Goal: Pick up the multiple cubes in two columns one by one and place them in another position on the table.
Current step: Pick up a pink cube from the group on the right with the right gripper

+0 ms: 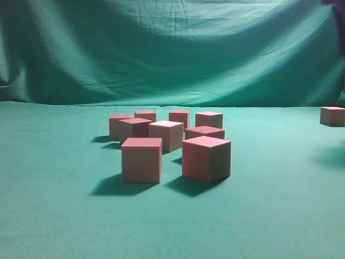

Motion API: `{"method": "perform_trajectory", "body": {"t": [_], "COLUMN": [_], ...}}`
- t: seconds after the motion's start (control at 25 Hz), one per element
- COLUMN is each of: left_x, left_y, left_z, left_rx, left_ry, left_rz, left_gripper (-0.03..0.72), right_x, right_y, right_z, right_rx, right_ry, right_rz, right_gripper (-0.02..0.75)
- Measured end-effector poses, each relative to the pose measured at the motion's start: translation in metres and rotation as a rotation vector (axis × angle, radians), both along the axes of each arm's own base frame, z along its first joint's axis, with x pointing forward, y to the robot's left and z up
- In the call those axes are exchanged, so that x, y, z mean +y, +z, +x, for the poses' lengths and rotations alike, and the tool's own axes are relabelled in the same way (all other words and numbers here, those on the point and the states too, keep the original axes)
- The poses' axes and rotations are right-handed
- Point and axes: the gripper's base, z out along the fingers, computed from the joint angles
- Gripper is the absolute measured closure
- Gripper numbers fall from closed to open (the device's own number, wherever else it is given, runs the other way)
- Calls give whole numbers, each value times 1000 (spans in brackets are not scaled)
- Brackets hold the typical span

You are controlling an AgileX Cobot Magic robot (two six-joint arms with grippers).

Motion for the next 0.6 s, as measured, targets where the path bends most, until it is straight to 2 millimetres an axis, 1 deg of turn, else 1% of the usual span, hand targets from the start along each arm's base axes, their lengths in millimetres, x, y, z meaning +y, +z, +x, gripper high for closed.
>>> {"method": "perform_trajectory", "body": {"t": [0.12, 0.28, 0.44, 0.6], "left_x": [0, 0, 0, 0], "left_y": [0, 0, 0, 0], "left_z": [0, 0, 0, 0], "left_rx": [0, 0, 0, 0], "left_ry": [0, 0, 0, 0], "left_rz": [0, 0, 0, 0], "left_gripper": [688, 688, 688, 688], "right_x": [3, 6, 9, 8], "right_y": [-17, -43, -65, -83], "right_z": [30, 65, 88, 96], "right_rx": [24, 59, 73, 104], "right_ry": [15, 46, 49, 55], "right_rz": [-8, -19, -19, 3], "right_gripper": [190, 190, 190, 190]}}
